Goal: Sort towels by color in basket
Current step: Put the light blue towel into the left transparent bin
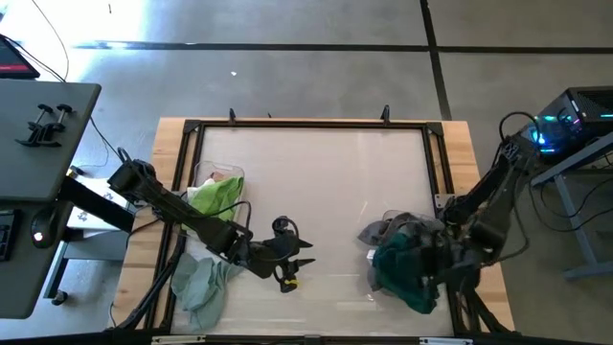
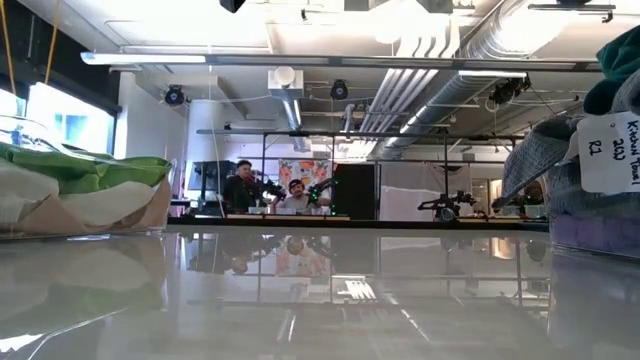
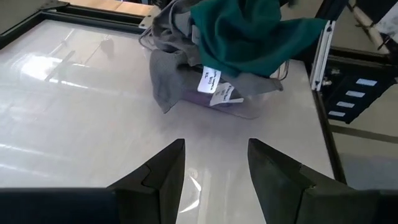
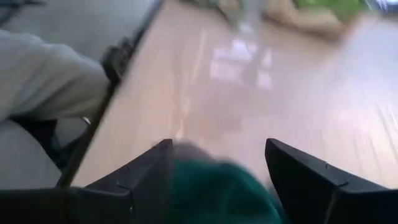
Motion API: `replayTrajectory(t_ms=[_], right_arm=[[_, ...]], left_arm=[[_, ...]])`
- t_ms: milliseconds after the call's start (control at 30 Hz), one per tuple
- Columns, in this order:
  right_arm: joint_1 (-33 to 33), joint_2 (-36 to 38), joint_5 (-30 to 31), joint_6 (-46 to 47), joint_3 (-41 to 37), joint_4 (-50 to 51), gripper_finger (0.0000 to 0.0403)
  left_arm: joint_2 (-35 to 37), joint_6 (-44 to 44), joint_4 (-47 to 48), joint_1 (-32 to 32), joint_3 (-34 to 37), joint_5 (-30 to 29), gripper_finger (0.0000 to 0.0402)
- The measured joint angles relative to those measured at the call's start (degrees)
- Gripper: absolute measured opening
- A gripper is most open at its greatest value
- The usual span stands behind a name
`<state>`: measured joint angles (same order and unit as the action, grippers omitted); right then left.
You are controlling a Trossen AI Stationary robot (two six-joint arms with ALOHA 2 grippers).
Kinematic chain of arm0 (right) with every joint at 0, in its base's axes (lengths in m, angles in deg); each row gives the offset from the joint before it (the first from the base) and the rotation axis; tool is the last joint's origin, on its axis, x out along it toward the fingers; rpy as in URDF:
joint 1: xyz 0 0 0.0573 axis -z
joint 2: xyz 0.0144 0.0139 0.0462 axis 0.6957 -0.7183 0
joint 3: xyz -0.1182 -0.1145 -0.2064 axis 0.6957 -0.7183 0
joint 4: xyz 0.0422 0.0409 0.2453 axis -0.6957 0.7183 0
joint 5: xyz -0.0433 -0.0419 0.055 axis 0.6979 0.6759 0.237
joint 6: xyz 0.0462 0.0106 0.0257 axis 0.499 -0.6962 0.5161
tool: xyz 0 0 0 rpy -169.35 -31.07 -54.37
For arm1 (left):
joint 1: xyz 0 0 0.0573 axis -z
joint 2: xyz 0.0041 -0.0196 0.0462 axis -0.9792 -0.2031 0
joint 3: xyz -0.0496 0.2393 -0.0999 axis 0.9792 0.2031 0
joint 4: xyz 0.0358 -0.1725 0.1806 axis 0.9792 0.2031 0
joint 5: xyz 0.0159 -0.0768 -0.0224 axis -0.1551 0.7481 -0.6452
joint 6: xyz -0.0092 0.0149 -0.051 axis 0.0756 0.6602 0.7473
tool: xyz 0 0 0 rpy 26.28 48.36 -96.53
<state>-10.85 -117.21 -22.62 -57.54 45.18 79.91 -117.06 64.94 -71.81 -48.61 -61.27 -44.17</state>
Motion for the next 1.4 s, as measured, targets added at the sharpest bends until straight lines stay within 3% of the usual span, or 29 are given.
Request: replayTrajectory(t_ms=[200,333,467,600,700,833,967,1167,1400], right_arm=[[8.45,-0.19,-7.82,-22.15,-15.07,-38.38,0.0252],[15.75,-1.60,-15.67,-29.00,-23.54,-61.35,0.0252],[21.12,-4.41,-19.54,-33.18,-27.51,-75.36,0.0252],[24.13,-7.67,-20.91,-34.95,-27.73,-79.71,0.0252],[25.52,-10.15,-22.39,-34.76,-27.73,-82.18,0.0252],[26.44,-13.50,-25.46,-34.87,-27.75,-85.87,0.0252],[26.47,-16.49,-26.91,-35.03,-27.75,-89.52,0.0252],[26.47,-18.10,-27.92,-34.90,-27.75,-90.23,0.0252],[26.47,-18.12,-28.05,-35.01,-27.75,-90.20,0.0252]], left_arm=[[0.80,2.52,3.29,0.13,0.02,-1.40,0.0157],[3.21,6.42,7.42,0.59,0.02,-1.80,0.0153],[6.26,15.60,15.65,3.33,0.02,-1.50,0.0146],[8.78,31.00,26.89,7.84,0.02,0.95,0.0131],[9.42,44.41,34.92,11.58,0.02,7.75,0.0119],[9.22,60.15,39.10,18.49,0.02,17.71,0.0104],[8.27,74.09,40.98,25.16,0.02,18.95,0.0092],[4.90,85.86,45.95,30.97,0.00,18.53,0.0093],[0.35,92.39,52.78,31.52,0.00,23.56,0.0161]])
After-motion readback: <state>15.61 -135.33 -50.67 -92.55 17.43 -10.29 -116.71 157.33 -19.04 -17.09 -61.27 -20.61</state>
